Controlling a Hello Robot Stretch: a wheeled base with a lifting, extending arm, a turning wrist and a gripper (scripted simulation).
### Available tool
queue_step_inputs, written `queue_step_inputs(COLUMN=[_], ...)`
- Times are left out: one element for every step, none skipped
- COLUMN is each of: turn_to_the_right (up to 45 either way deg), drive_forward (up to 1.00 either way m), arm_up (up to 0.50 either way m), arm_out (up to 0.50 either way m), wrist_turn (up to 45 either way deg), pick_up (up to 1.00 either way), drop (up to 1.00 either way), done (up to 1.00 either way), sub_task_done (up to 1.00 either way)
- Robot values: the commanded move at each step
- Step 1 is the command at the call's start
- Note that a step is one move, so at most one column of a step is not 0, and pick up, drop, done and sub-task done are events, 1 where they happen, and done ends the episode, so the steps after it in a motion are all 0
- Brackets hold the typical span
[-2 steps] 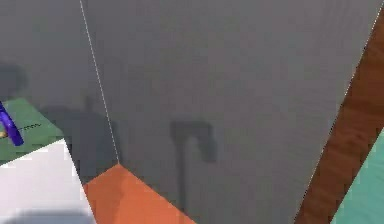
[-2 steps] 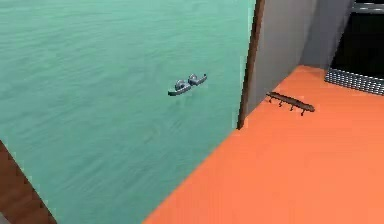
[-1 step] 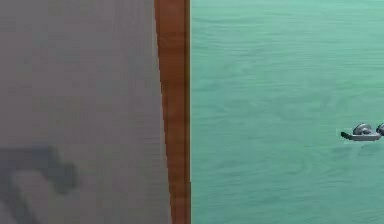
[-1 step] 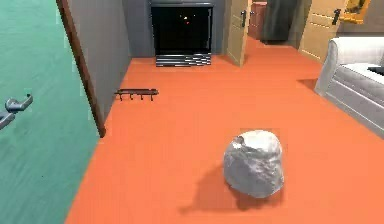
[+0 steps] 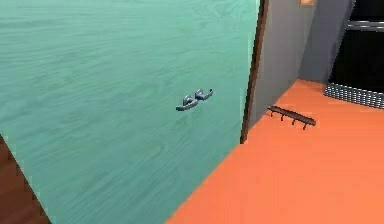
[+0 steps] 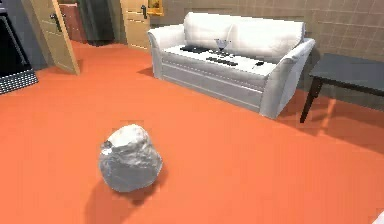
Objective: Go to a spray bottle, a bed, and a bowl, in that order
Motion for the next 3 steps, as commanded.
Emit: queue_step_inputs(turn_to_the_right=[18.0,0.0,18.0], drive_forward=[0.00,0.90,0.00], arm_up=[0.00,0.00,0.00], arm_out=[0.00,0.00,0.00], wrist_turn=[0.0,0.0,0.0], pick_up=[0.00,0.00,0.00], drop=[0.00,0.00,0.00], done=[0.00,0.00,0.00], sub_task_done=[0.00,0.00,0.00])
